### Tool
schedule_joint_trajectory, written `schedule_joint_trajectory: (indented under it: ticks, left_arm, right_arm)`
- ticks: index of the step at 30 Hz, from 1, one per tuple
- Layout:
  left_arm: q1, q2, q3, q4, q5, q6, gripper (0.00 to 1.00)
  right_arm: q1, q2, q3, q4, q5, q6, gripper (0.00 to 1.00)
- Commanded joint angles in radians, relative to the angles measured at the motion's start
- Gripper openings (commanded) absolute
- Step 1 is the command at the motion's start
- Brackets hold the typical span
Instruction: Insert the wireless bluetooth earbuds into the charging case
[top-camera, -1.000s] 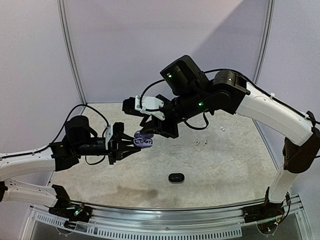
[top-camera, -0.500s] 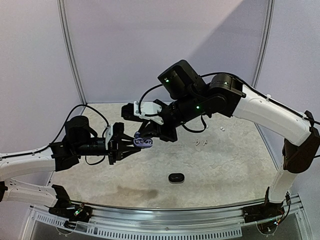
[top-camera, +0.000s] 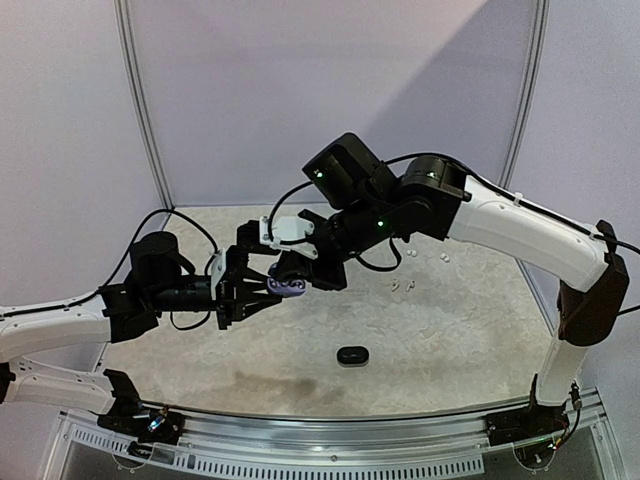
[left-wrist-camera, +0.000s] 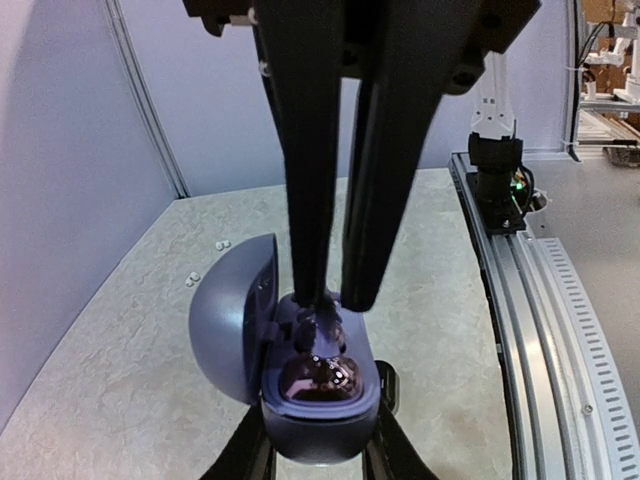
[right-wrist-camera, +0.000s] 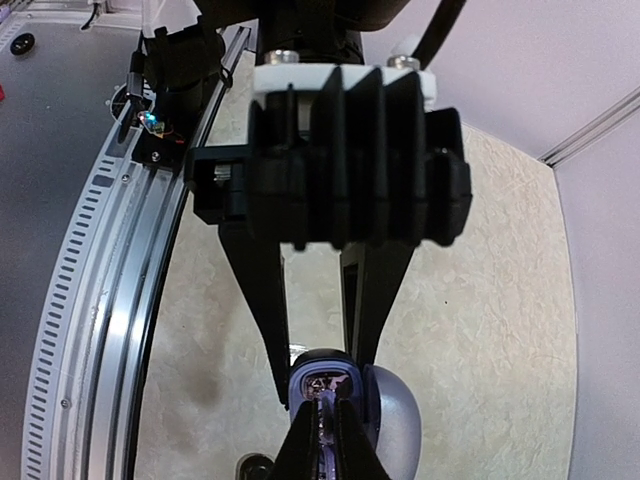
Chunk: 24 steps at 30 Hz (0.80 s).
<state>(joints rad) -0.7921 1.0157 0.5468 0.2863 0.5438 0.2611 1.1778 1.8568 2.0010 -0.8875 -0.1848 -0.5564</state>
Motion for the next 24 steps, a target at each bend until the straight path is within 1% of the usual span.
schedule_joint_trajectory:
  ticks: [1, 8, 12, 24]
  left_arm:
    - [-0.016, -0.006, 0.000, 0.023, 0.004, 0.004, 0.00]
    - [-0.012, -0.009, -0.004, 0.048, -0.016, -0.013, 0.00]
    - [-0.012, -0.008, -0.009, 0.066, 0.016, -0.006, 0.00]
    - [-0.012, -0.018, -0.017, 0.076, 0.012, -0.009, 0.00]
  right_arm:
    - [0.004, 0.026, -0.010, -0.017, 0.017, -0.009, 0.06]
    - [0.005, 0.030, -0.035, -0.015, 0.017, -0.015, 0.06]
    - [0.004, 0.017, -0.061, 0.038, 0.020, -0.023, 0.06]
    - [0.004, -0.007, -0.116, 0.151, 0.041, -0.024, 0.06]
